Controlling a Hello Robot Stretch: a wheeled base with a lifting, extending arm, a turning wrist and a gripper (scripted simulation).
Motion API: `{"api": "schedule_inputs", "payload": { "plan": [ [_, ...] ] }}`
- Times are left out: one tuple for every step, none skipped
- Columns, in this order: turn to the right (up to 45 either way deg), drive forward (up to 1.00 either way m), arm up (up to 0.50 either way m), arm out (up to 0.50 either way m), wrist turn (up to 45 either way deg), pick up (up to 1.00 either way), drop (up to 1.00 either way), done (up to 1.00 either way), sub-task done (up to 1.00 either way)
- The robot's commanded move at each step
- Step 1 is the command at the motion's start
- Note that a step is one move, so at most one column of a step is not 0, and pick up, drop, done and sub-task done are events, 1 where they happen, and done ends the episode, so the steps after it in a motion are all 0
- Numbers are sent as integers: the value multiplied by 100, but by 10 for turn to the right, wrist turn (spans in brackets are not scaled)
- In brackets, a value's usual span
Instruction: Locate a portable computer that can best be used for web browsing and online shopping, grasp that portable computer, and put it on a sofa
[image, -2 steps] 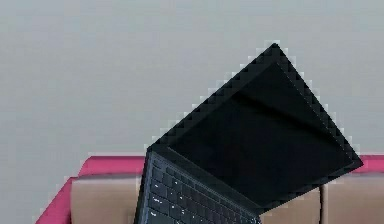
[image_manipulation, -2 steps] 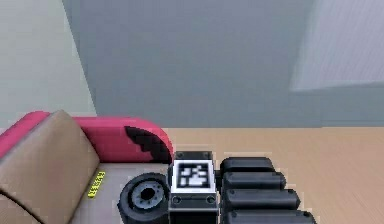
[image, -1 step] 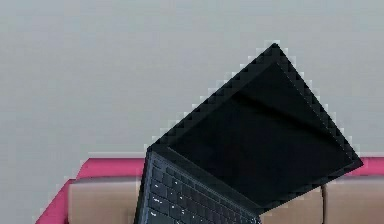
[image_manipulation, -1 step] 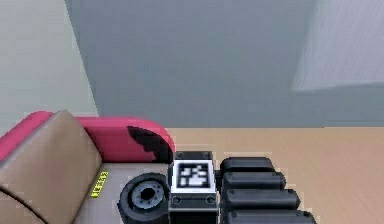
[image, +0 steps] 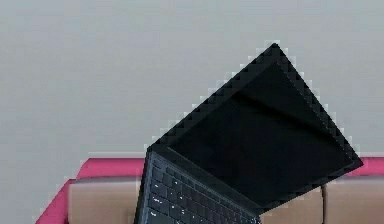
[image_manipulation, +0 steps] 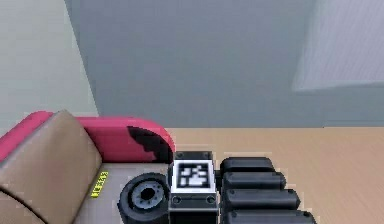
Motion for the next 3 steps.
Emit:
{"api": "schedule_inputs", "payload": {
  "plan": [
    [0, 0, 0, 8, 0, 0, 0, 0, 0],
    [0, 0, 0, 0, 390, 0, 0, 0, 0],
    [0, 0, -44, 0, 0, 0, 0, 0, 0]
  ]
}}
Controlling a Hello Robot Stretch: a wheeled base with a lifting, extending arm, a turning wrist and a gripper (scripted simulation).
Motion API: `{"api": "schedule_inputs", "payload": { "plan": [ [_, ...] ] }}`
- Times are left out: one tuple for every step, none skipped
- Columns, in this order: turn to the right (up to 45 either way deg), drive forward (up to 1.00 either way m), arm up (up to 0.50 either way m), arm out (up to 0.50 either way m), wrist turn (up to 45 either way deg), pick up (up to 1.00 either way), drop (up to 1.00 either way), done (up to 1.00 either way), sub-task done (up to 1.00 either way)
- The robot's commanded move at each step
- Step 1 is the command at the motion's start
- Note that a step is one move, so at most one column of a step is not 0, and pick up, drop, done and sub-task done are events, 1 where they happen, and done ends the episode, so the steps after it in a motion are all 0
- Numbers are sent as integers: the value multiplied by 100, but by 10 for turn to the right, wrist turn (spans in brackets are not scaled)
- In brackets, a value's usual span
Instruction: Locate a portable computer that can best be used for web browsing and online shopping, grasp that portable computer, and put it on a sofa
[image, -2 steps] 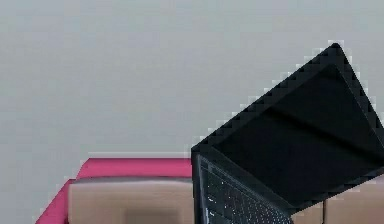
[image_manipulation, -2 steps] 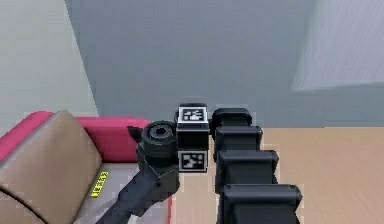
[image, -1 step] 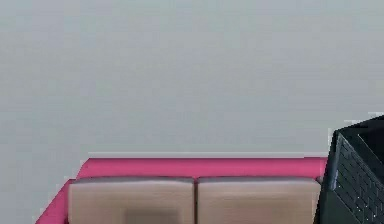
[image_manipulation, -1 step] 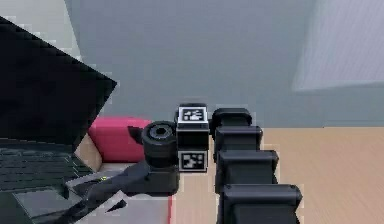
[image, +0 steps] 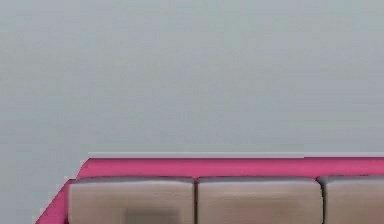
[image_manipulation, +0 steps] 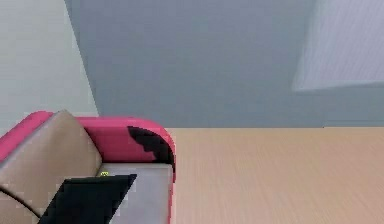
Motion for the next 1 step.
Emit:
{"api": "schedule_inputs", "payload": {
  "plan": [
    [0, 0, -32, 0, 0, 0, 0, 0, 0]
  ]
}}
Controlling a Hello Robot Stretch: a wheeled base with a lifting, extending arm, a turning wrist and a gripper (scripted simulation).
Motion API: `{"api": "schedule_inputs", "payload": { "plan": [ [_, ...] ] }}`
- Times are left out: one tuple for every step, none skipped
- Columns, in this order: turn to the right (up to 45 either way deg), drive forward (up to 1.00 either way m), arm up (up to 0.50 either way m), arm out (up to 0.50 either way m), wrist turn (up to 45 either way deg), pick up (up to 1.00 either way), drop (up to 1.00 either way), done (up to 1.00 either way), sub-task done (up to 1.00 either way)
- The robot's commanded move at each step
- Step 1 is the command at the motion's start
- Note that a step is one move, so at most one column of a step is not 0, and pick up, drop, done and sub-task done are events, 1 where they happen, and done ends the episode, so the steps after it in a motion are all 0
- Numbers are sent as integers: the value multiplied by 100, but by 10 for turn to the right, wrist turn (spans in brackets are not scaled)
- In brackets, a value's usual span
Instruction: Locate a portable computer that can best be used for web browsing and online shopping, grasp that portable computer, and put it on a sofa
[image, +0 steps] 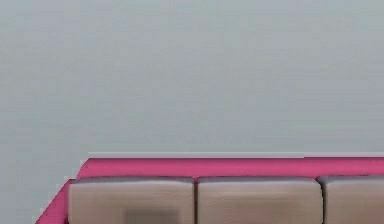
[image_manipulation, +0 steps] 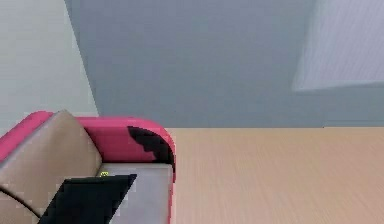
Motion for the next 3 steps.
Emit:
{"api": "schedule_inputs", "payload": {
  "plan": [
    [0, 0, 0, 0, 0, 0, 100, 0, 0],
    [0, 0, 10, 0, 0, 0, 0, 0, 0],
    [0, 0, 0, -8, 0, 0, 0, 0, 0]
  ]
}}
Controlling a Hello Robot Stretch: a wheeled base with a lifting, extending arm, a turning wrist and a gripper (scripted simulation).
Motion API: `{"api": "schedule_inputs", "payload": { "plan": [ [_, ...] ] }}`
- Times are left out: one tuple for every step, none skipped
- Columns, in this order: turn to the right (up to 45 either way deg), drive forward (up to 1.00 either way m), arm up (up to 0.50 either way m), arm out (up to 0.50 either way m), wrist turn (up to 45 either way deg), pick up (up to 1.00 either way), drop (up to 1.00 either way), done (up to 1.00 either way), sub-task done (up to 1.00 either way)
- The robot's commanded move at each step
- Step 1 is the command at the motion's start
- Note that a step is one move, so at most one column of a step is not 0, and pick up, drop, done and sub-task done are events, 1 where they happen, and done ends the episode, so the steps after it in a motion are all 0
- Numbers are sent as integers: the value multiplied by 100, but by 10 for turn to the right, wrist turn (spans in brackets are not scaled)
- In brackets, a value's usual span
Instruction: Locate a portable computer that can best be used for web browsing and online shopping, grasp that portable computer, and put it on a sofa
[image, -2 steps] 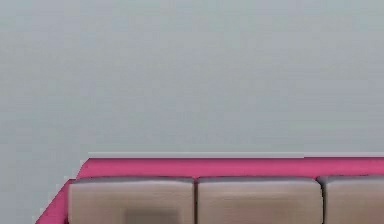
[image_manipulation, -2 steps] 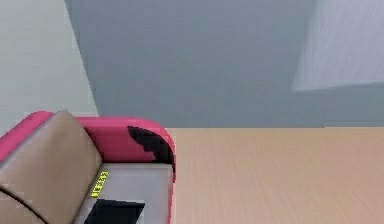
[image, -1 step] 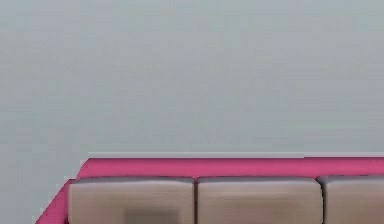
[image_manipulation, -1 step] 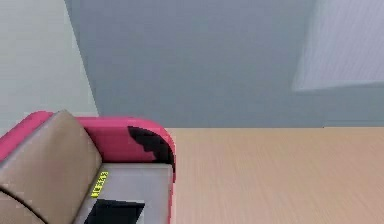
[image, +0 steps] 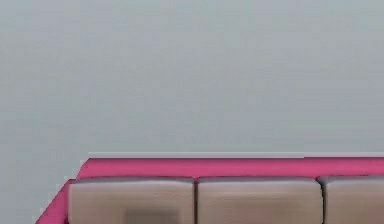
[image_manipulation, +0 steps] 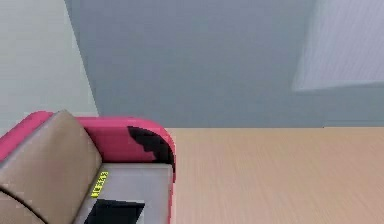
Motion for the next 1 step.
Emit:
{"api": "schedule_inputs", "payload": {
  "plan": [
    [0, 0, 0, 0, 0, 0, 0, 100, 0]
  ]
}}
